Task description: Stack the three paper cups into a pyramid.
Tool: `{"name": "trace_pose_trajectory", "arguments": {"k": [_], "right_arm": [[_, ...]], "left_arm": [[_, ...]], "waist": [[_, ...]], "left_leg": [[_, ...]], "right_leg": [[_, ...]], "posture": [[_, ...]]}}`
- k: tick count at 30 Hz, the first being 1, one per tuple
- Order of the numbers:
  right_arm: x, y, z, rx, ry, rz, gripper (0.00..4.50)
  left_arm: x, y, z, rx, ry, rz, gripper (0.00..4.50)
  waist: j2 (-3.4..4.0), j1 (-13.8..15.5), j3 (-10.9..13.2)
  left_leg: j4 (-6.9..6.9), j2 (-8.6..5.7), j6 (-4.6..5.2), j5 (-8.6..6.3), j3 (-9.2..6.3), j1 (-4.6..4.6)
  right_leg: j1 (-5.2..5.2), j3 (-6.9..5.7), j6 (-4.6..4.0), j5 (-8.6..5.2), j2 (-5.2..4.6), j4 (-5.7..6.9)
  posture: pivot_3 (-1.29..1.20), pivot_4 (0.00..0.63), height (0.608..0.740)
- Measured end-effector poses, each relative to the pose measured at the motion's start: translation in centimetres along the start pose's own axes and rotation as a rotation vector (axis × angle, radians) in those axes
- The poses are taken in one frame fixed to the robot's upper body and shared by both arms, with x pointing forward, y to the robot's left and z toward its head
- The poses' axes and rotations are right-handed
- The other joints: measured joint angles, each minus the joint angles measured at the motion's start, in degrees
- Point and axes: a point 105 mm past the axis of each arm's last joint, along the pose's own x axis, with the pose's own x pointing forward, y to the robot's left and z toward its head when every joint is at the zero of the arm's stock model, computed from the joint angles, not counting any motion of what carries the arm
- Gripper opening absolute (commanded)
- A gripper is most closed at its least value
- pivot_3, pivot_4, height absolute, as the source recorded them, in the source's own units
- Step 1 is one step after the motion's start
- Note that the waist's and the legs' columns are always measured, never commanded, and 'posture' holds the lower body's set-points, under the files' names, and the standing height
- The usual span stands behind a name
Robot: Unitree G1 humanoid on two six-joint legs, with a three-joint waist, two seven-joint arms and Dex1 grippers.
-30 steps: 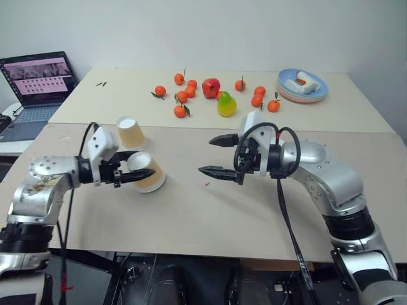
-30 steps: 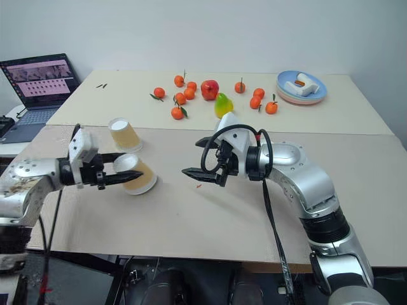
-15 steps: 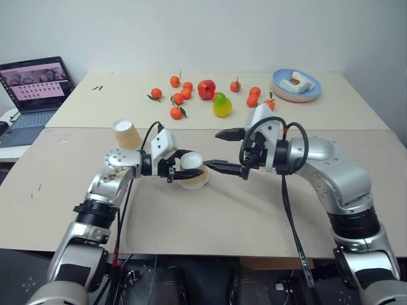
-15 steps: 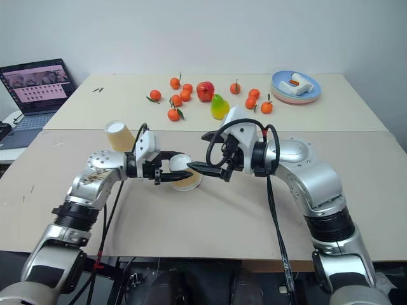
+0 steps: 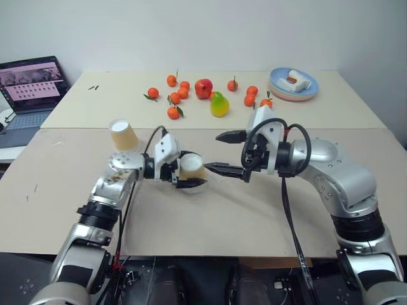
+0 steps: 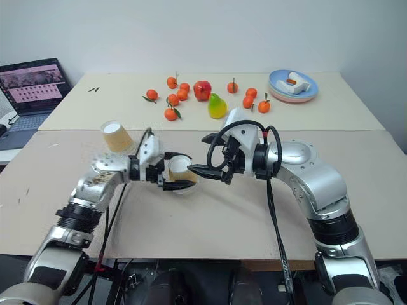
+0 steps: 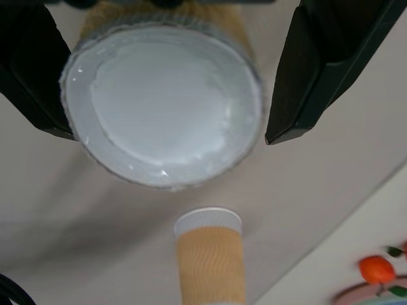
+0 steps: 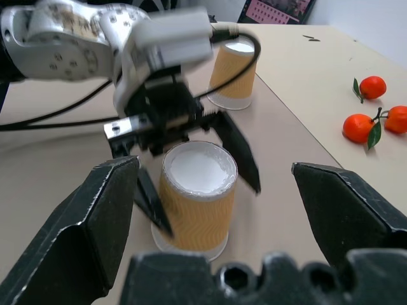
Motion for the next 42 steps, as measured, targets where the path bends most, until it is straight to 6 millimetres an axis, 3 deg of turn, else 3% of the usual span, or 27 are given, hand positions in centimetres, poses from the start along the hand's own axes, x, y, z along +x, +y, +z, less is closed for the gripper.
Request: {"name": "trace_pose_trajectory", "arguments": {"k": [5, 7, 10, 11, 12, 13, 15, 17, 20, 27, 31, 42], "right_arm": [[0.2, 0.0, -0.3, 0.022, -0.005, 0.017, 4.5], [0.3, 0.0, -0.4, 0.025, -0.009, 0.022, 4.5], [0.4, 0.1, -0.4, 0.025, -0.017, 0.037, 4.5], [0.4, 0.0, -0.5, 0.027, -0.016, 0.034, 4.5], [0.4, -0.2, -0.6, 0.03, -0.014, 0.031, 4.5], [0.4, -0.3, -0.7, 0.032, -0.014, 0.028, 4.5], [0.4, -0.4, -0.8, 0.033, -0.011, 0.028, 4.5], [0.4, -0.4, -0.9, 0.034, -0.01, 0.03, 4.5], [0.5, -0.5, -1.0, 0.042, -0.008, 0.028, 4.5], [0.6, -0.5, -1.0, 0.049, -0.014, 0.025, 4.5], [0.6, -0.6, -1.1, 0.05, -0.014, 0.016, 4.5], [0.5, -0.8, -0.9, 0.047, -0.02, 0.001, 4.5]], "left_arm": [[-3.9, -0.8, 2.7, 0.01, 0.021, 0.062, 4.48], [-4.6, -0.9, 3.7, 0.011, 0.003, 0.094, 4.48], [-5.8, -0.3, 4.8, -0.011, -0.058, 0.233, 4.48], [-6.3, 0.5, 4.9, -0.028, -0.107, 0.366, 4.48], [-6.8, 1.3, 4.5, -0.038, -0.123, 0.492, 4.48], [-7.7, 2.7, 2.6, -0.074, -0.102, 0.716, 4.48], [-9.0, 3.3, -0.3, -0.146, -0.061, 0.935, 4.48], [-9.9, 2.7, -3.6, -0.212, -0.008, 1.12, 4.48], [-10.3, 1.9, -6.5, -0.232, 0.069, 1.26, 4.48], [-11.3, 3.6, -8.3, -0.173, 0.116, 1.333, 4.48], [-12.0, 5.9, -7.6, -0.125, 0.1, 1.31, 4.48], [-10.7, 10.1, -6.3, -0.182, 0.016, 1.213, 4.48]], "waist": [[0.02, 0.2, 0.0], [0.02, 0.5, 0.0], [0.02, 0.7, 0.0], [0.02, 0.7, 0.0], [0.03, 0.8, 0.0], [0.0, 0.8, 0.0], [-0.02, 0.7, 0.0], [-0.04, 0.6, 0.0], [-0.1, 0.7, 0.0], [-0.1, 1.7, 0.0], [-0.09, 1.7, 0.0], [-0.09, 1.7, 0.0]], "left_leg": [[-0.01, -0.01, 0.17, -0.09, -0.05, 0.07], [0.0, -0.05, 0.22, -0.12, -0.07, 0.07], [0.01, -0.11, 0.26, -0.14, -0.08, 0.11], [0.02, -0.16, 0.27, -0.15, -0.08, 0.12], [0.0, -0.18, 0.28, -0.15, -0.08, 0.15], [0.01, -0.26, 0.3, -0.16, -0.08, 0.16], [0.01, -0.27, 0.31, -0.16, -0.09, 0.13], [0.0, -0.35, 0.37, -0.2, -0.12, 0.16], [0.0, -0.36, 0.39, -0.22, -0.2, 0.09], [0.06, -0.35, 0.4, -0.22, -0.35, 0.06], [0.05, -0.37, 0.4, -0.22, -0.39, -0.04], [0.05, -0.39, 0.34, -0.19, -0.51, -0.18]], "right_leg": [[0.0, 0.07, -0.03, -0.01, 0.01, 0.06], [0.01, 0.05, -0.02, -0.01, 0.01, 0.08], [0.04, 0.08, 0.02, 0.01, 0.01, 0.1], [0.06, 0.15, 0.04, 0.02, -0.05, 0.14], [0.08, 0.22, 0.11, 0.06, -0.07, 0.09], [0.07, 0.38, 0.15, 0.09, -0.07, 0.15], [0.02, 0.48, 0.2, 0.11, -0.06, 0.14], [0.0, 0.68, 0.21, 0.11, -0.05, 0.15], [-0.06, 0.68, 0.2, 0.11, -0.03, 0.14], [-0.05, 0.52, 0.16, 0.12, -0.02, 0.18], [-0.06, 0.48, 0.15, 0.11, -0.02, 0.12], [-0.05, 0.29, 0.17, 0.12, -0.04, -0.03]], "posture": [[0.0, 0.15, 0.638], [0.0, 0.15, 0.638], [0.0, 0.15, 0.638], [0.0, 0.15, 0.638], [0.0, 0.15, 0.638], [0.0, 0.15, 0.638], [0.0, 0.15, 0.638], [0.0, 0.15, 0.638], [0.0, 0.15, 0.638], [0.0, 0.15, 0.638], [0.0, 0.15, 0.638], [0.0, 0.15, 0.638]]}}
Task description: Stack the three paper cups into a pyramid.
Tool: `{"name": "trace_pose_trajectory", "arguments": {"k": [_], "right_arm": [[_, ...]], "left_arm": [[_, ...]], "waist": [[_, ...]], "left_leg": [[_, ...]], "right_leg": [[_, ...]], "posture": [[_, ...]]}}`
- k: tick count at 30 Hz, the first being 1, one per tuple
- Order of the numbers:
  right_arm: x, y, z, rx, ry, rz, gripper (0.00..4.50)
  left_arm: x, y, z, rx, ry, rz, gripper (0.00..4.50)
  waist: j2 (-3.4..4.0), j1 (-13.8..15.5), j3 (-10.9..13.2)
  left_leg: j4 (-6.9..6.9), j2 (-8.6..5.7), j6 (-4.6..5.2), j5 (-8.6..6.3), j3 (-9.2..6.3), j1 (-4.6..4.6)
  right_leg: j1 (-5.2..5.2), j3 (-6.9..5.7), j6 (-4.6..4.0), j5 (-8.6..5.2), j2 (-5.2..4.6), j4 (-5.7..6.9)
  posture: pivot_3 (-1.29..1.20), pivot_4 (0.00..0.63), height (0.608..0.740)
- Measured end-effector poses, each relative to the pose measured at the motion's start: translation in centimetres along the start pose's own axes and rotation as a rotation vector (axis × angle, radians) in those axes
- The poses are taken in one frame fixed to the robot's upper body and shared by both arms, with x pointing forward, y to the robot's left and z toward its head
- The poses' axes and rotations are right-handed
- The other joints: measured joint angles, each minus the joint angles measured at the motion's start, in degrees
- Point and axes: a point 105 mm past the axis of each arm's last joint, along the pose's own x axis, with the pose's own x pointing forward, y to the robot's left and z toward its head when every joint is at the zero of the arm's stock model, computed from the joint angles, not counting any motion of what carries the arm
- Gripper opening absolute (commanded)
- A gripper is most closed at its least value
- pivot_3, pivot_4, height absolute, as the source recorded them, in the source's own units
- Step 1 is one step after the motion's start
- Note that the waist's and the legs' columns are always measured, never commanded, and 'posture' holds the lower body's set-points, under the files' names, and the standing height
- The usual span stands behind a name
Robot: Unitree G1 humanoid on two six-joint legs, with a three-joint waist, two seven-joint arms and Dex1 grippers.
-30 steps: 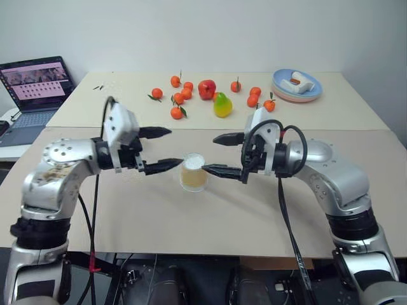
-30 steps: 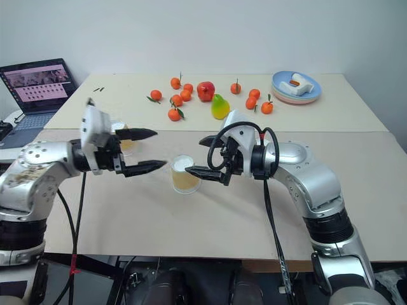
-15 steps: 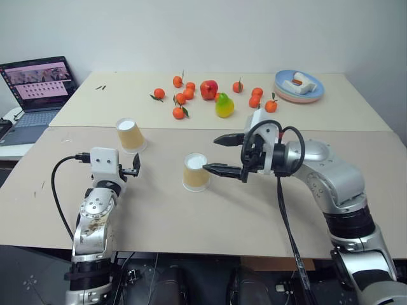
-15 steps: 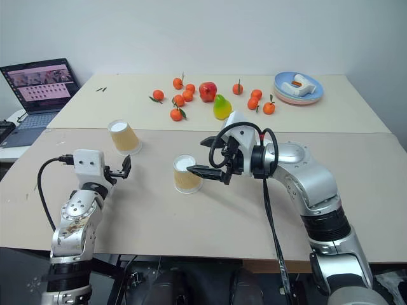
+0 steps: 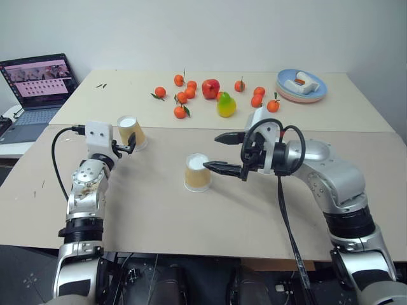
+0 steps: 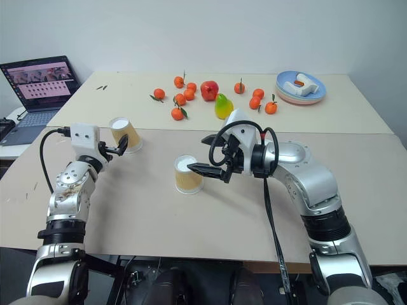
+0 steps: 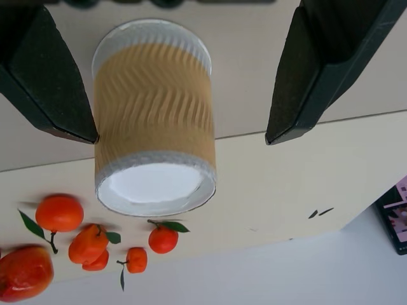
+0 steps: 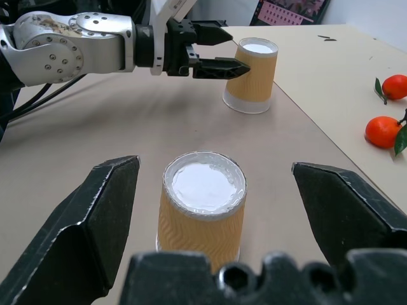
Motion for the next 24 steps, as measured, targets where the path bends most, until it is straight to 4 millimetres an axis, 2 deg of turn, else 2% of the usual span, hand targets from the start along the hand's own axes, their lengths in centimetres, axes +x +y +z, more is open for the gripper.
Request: {"name": "trace_pose_trajectory", "arguments": {"k": [6, 12, 24], "right_arm": [[0.0, -0.1, 0.0, 0.0, -0.002, -0.012, 4.5], [0.0, -0.1, 0.1, 0.0, -0.004, -0.016, 4.5], [0.0, -0.2, 0.1, 0.001, -0.005, -0.021, 4.5]], "left_arm": [[1.9, -0.7, 1.7, -0.041, -0.032, -0.053, 4.48], [3.1, -0.8, 1.2, -0.095, 0.004, -0.064, 4.48], [3.2, -0.2, 0.6, -0.109, 0.035, -0.045, 4.48]], "waist": [[0.0, 0.0, 0.0], [0.0, -0.6, 0.0], [0.0, -1.1, 0.0]], "left_leg": [[0.0, -0.01, 0.0, 0.0, -0.06, -0.01], [0.0, -0.02, -0.16, 0.09, -0.09, -0.05], [0.0, -0.02, -0.2, 0.11, -0.13, -0.05]], "right_leg": [[0.01, -0.06, 0.0, 0.0, -0.01, 0.04], [0.0, -0.08, 0.0, 0.0, 0.0, 0.01], [0.0, -0.09, 0.0, 0.0, -0.02, 0.05]], "posture": [[0.0, 0.15, 0.638], [0.0, 0.15, 0.638], [0.0, 0.15, 0.638]]}}
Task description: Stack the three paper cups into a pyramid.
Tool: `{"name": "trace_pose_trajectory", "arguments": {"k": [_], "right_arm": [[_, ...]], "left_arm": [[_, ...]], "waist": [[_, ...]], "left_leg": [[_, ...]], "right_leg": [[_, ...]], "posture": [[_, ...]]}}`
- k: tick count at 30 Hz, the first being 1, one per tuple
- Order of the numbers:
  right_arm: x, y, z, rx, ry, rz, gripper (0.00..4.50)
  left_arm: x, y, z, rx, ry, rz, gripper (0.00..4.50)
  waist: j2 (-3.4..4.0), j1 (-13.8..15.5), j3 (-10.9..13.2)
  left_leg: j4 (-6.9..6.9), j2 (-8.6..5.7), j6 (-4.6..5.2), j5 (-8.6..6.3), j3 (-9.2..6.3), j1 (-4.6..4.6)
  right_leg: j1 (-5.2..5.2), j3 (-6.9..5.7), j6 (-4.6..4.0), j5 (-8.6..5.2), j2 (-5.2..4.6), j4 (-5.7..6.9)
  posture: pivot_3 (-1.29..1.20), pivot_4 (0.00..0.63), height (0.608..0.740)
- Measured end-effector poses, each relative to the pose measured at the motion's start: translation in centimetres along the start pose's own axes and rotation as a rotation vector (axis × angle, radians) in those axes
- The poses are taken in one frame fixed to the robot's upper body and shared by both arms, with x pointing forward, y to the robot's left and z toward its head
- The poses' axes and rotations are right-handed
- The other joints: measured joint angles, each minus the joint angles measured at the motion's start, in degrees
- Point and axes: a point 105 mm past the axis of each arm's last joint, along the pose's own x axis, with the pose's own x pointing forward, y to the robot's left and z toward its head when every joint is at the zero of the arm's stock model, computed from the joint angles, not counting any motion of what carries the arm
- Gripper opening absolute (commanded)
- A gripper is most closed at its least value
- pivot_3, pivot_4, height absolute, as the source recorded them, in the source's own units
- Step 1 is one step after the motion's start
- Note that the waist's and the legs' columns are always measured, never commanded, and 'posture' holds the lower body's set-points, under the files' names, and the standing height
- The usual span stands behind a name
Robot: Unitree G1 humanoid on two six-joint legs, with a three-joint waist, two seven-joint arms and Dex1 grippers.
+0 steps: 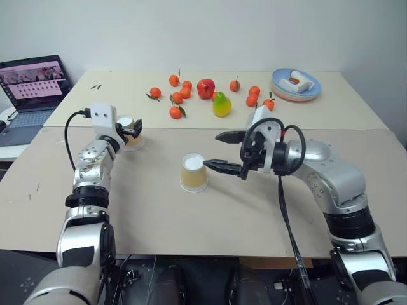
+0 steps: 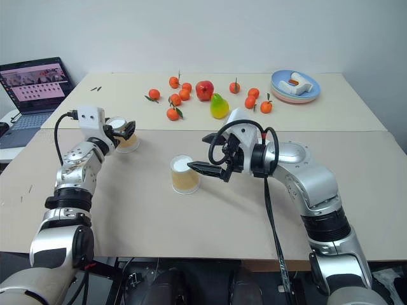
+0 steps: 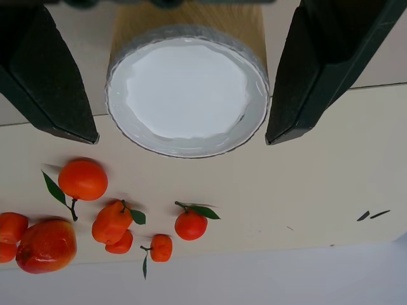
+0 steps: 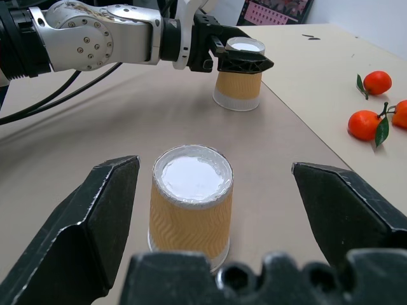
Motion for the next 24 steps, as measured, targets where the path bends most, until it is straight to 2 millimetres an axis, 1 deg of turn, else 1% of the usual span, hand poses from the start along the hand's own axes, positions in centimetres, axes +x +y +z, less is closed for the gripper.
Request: {"name": "trace_pose_trajectory", "arguments": {"k": [2, 3, 4, 6, 7, 8, 16, 17, 19, 20, 21, 22, 24], "right_arm": [[0.0, 0.0, 0.0, 0.0, 0.0, -0.002, 4.5], [0.0, 0.0, 0.0, 0.0, 0.0, -0.003, 4.5], [0.0, 0.0, 0.0, 0.0, 0.0, -0.005, 4.5], [0.0, -0.1, 0.0, 0.0, 0.0, -0.006, 4.5], [0.0, -0.1, 0.0, 0.0, 0.0, -0.007, 4.5], [0.0, -0.1, 0.0, 0.0, 0.0, -0.008, 4.5], [0.0, 0.0, 0.2, -0.008, -0.004, -0.009, 4.5], [0.0, 0.0, 0.1, -0.007, -0.004, -0.011, 4.5], [0.0, 0.0, 0.1, -0.005, -0.003, -0.012, 4.5], [0.0, 0.0, 0.1, -0.005, -0.004, -0.012, 4.5], [0.0, 0.1, 0.1, -0.005, -0.004, -0.011, 4.5], [-0.2, 0.0, 0.0, -0.004, 0.002, -0.018, 4.5], [-0.1, 0.0, -0.1, -0.002, 0.002, -0.019, 4.5]], "left_arm": [[0.0, 0.0, 0.0, 0.0, 0.0, 0.0, 4.48], [0.0, 0.0, 0.0, 0.0, 0.0, 0.0, 4.07], [0.0, 0.0, 0.0, 0.0, 0.0, 0.0, 3.84], [0.0, 0.0, 0.0, -0.001, 0.0, 0.0, 3.1], [0.0, 0.0, 0.0, -0.002, 0.0, 0.0, 2.64], [0.0, 0.0, 0.0, -0.002, 0.0, 0.0, 2.57], [-0.1, -0.3, 0.2, -0.001, -0.007, -0.025, 2.57], [-0.2, -0.8, 0.6, 0.004, -0.029, -0.064, 2.57], [-0.6, -2.3, 2.5, 0.019, -0.099, -0.177, 2.57], [-0.9, -2.6, 2.9, 0.024, -0.113, -0.206, 2.57], [-2.0, -3.7, 4.2, 0.05, -0.152, -0.317, 2.57], [-2.9, -4.7, 5.1, 0.07, -0.177, -0.405, 2.57], [-4.0, -5.4, 6.2, 0.095, -0.196, -0.489, 2.57]], "waist": [[0.0, 0.0, 0.0], [0.0, 0.0, 0.0], [0.0, 0.0, 0.0], [0.0, 0.0, 0.0], [0.0, 0.0, 0.0], [0.0, 0.0, 0.0], [0.0, 0.0, 0.0], [0.0, 0.0, 0.0], [0.0, 0.0, 0.0], [0.0, 0.0, 0.0], [0.01, -0.1, 0.0], [0.02, -0.3, 0.0], [0.03, -0.3, 0.0]], "left_leg": [[0.0, 0.0, 0.0, 0.0, 0.0, 0.0], [0.0, 0.0, 0.0, 0.0, 0.0, 0.0], [0.0, 0.0, 0.0, 0.0, -0.01, 0.0], [0.0, -0.01, -0.03, 0.01, 0.0, 0.0], [0.0, -0.01, -0.03, 0.02, 0.0, 0.0], [0.0, -0.01, -0.03, 0.02, -0.01, -0.01], [0.0, -0.01, -0.04, 0.02, -0.02, -0.01], [0.0, -0.01, -0.07, 0.04, -0.02, -0.03], [0.0, 0.0, -0.28, 0.15, -0.03, -0.06], [0.0, 0.0, -0.28, 0.15, -0.03, -0.08], [0.0, 0.01, -0.31, 0.17, -0.03, -0.08], [0.0, 0.0, -0.36, 0.19, -0.03, -0.02], [-0.01, 0.0, -0.35, 0.19, -0.03, 0.0]], "right_leg": [[0.0, 0.0, 0.0, 0.0, 0.0, 0.0], [0.0, 0.0, 0.0, 0.0, 0.0, 0.0], [0.0, 0.0, 0.0, 0.0, -0.01, 0.0], [0.0, 0.0, 0.0, 0.0, -0.01, 0.0], [0.0, 0.0, 0.0, 0.0, -0.01, 0.0], [0.0, 0.0, 0.0, 0.0, -0.01, 0.0], [0.0, 0.0, 0.0, 0.0, -0.01, 0.01], [0.0, -0.01, 0.0, 0.0, -0.01, 0.0], [-0.01, -0.01, 0.0, 0.0, -0.01, -0.02], [-0.01, -0.01, 0.0, 0.0, -0.01, -0.04], [-0.01, 0.04, -0.01, 0.0, 0.0, -0.05], [0.02, 0.13, -0.02, -0.01, 0.02, -0.06], [0.0, 0.2, -0.03, -0.02, 0.07, -0.05]], "posture": [[0.0, 0.15, 0.638], [0.0, 0.15, 0.638], [0.0, 0.15, 0.638], [0.0, 0.15, 0.638], [0.0, 0.15, 0.638], [0.0, 0.15, 0.638], [0.0, 0.15, 0.638], [0.0, 0.15, 0.638], [0.0, 0.15, 0.638], [0.0, 0.15, 0.638], [0.0, 0.15, 0.638], [0.0, 0.15, 0.638], [0.0, 0.15, 0.638]]}}
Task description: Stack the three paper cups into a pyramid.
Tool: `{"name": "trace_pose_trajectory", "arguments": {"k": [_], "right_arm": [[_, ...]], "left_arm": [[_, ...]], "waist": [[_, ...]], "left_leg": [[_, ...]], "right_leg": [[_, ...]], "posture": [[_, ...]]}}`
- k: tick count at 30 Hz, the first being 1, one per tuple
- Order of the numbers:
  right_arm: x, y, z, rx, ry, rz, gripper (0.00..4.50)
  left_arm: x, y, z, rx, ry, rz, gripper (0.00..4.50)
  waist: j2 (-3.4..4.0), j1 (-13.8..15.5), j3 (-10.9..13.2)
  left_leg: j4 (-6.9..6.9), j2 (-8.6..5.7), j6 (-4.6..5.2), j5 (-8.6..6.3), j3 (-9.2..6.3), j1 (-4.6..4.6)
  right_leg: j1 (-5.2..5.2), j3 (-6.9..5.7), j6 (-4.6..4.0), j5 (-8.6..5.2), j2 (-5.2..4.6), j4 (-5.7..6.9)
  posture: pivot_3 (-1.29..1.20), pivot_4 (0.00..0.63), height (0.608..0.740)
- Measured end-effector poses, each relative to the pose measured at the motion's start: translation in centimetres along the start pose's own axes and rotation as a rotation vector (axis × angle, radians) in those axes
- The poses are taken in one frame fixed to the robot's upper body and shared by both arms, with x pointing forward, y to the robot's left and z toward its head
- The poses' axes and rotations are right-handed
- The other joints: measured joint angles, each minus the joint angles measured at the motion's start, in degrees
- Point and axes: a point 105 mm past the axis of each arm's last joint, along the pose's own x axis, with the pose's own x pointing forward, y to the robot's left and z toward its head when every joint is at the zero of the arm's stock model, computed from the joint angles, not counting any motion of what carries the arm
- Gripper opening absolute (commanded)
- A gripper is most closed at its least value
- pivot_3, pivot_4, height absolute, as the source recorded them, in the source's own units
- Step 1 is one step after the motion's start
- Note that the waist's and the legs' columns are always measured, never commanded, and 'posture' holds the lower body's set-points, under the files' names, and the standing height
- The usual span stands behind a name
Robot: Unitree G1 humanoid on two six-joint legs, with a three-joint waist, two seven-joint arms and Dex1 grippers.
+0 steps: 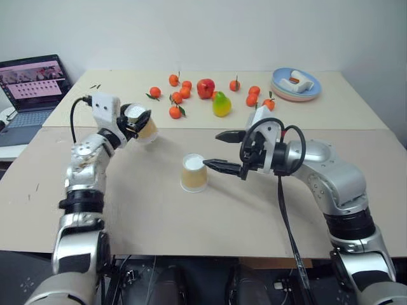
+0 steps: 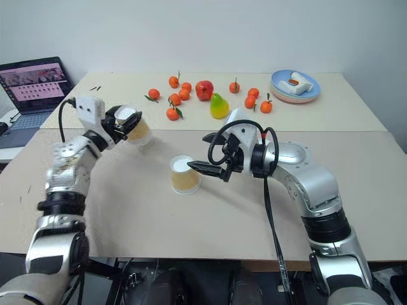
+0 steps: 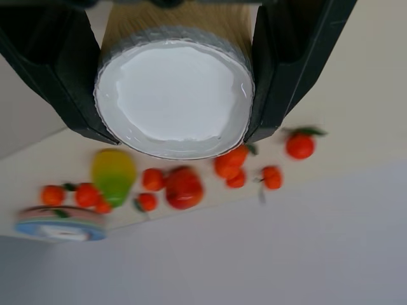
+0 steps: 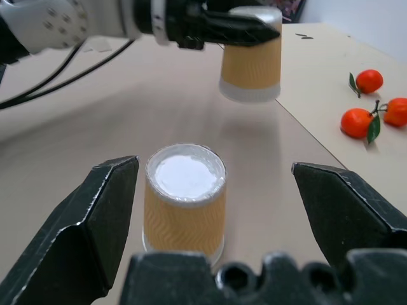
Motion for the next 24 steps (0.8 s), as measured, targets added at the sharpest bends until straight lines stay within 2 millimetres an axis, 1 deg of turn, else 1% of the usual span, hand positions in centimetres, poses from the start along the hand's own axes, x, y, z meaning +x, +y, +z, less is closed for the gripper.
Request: {"name": "trace_pose_trajectory", "arguments": {"k": [2, 3, 5, 7, 9, 11, 13, 15, 16, 21, 24], "right_arm": [[0.0, 0.0, 0.0, 0.0, 0.001, -0.003, 4.5], [0.0, -0.1, 0.0, 0.001, 0.001, -0.005, 4.5], [0.0, -0.1, -0.2, 0.006, 0.001, -0.014, 4.5], [0.0, -0.1, -0.3, 0.009, 0.002, -0.017, 4.5], [0.0, -0.1, -0.3, 0.011, 0.003, -0.019, 4.5], [0.0, -0.1, -0.3, 0.011, 0.004, -0.019, 4.5], [0.0, -0.1, -0.4, 0.011, 0.004, -0.019, 4.5], [-0.1, -0.2, -0.4, 0.011, 0.01, -0.022, 4.5], [-0.1, -0.2, -0.5, 0.011, 0.011, -0.022, 4.5], [-0.3, -0.4, -0.6, 0.008, 0.021, -0.031, 4.5], [-0.4, -0.5, -0.6, 0.006, 0.024, -0.035, 4.5]], "left_arm": [[-1.1, -0.3, 0.7, 0.031, 0.026, -0.066, 2.57], [-1.2, -0.3, 0.8, 0.034, 0.031, -0.073, 2.57], [-2.3, -0.8, 0.8, 0.035, 0.068, -0.161, 2.57], [-3.2, -1.0, 0.3, 0.024, 0.105, -0.216, 2.57], [-4.0, -1.7, -0.9, 0.012, 0.153, -0.283, 2.57], [-4.4, -2.5, -2.1, 0.009, 0.188, -0.341, 2.57], [-4.6, -3.5, -3.3, 0.01, 0.218, -0.393, 2.57], [-4.3, -5.1, -4.6, -0.009, 0.229, -0.45, 2.57], [-4.1, -5.7, -4.9, -0.011, 0.222, -0.468, 2.57], [-3.2, -7.6, -5.2, -0.017, 0.178, -0.528, 2.57], [-3.0, -8.3, -5.2, -0.021, 0.169, -0.556, 2.57]], "waist": [[0.0, -0.1, 0.0], [0.0, -0.1, 0.0], [0.0, 0.0, 0.0], [0.0, 0.0, 0.0], [0.01, 0.1, 0.0], [0.01, 0.1, 0.0], [0.01, 0.3, 0.0], [0.01, 0.4, 0.0], [0.0, 0.4, 0.0], [0.02, 0.3, 0.0], [0.03, 0.4, 0.0]], "left_leg": [[0.0, -0.02, 0.01, 0.0, 0.0, 0.09], [0.0, -0.02, 0.02, -0.01, -0.01, 0.12], [0.01, -0.03, 0.25, -0.14, -0.05, 0.2], [0.03, -0.04, 0.33, -0.18, -0.07, 0.2], [0.03, -0.04, 0.34, -0.18, -0.09, 0.2], [0.03, -0.05, 0.35, -0.19, -0.1, 0.16], [0.03, -0.06, 0.36, -0.2, -0.12, 0.09], [0.02, -0.15, 0.37, -0.2, -0.17, 0.03], [0.02, -0.19, 0.37, -0.2, -0.18, 0.02], [0.0, -0.38, 0.41, -0.22, -0.24, 0.07], [0.0, -0.4, 0.43, -0.21, -0.27, 0.11]], "right_leg": [[0.0, 0.1, -0.02, -0.01, 0.04, 0.11], [0.0, 0.1, -0.03, -0.02, 0.04, 0.14], [0.0, 0.12, -0.07, -0.04, 0.07, 0.23], [0.0, 0.09, -0.12, -0.07, 0.08, 0.28], [0.0, 0.09, -0.13, -0.07, 0.09, 0.29], [0.0, 0.08, -0.13, -0.08, 0.1, 0.26], [-0.02, 0.07, -0.13, -0.08, 0.1, 0.21], [-0.01, 0.18, -0.1, -0.07, 0.09, 0.16], [-0.01, 0.23, -0.09, -0.07, 0.08, 0.15], [0.01, 0.38, -0.03, -0.08, 0.02, 0.18], [0.03, 0.38, -0.03, -0.08, 0.03, 0.21]], "posture": [[0.0, 0.15, 0.638], [0.0, 0.15, 0.638], [0.0, 0.15, 0.638], [0.0, 0.15, 0.638], [0.0, 0.15, 0.638], [0.0, 0.15, 0.638], [0.0, 0.15, 0.638], [0.0, 0.15, 0.638], [0.0, 0.15, 0.638], [0.0, 0.15, 0.638], [0.0, 0.15, 0.638]]}}
